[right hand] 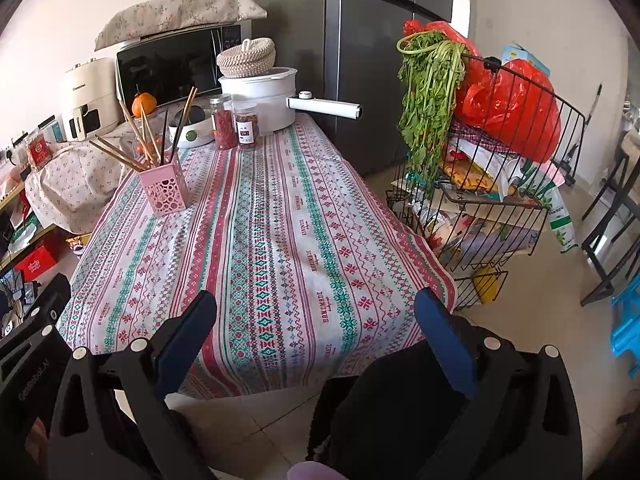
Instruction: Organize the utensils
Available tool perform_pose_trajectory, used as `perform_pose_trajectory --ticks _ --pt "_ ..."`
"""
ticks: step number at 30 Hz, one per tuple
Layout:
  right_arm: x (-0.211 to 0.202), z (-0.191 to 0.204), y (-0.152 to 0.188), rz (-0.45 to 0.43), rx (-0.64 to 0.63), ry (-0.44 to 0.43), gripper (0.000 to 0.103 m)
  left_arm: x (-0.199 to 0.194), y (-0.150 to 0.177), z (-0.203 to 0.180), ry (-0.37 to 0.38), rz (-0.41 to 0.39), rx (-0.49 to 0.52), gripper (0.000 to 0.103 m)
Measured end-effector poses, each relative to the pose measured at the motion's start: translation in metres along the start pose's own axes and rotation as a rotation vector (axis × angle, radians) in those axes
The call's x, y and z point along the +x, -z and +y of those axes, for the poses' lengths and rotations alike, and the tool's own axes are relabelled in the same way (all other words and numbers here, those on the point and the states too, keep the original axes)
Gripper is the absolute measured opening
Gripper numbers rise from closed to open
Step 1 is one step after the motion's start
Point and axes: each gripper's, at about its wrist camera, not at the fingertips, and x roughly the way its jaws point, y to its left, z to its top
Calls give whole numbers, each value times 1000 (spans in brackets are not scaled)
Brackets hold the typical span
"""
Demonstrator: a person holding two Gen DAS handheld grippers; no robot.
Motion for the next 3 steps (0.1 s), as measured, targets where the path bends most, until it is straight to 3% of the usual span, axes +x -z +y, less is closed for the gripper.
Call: perform_pose_trajectory --ticks 3 --pt "0 -1 0 3 6 -1 96 0 -1 0 14 10 4 96"
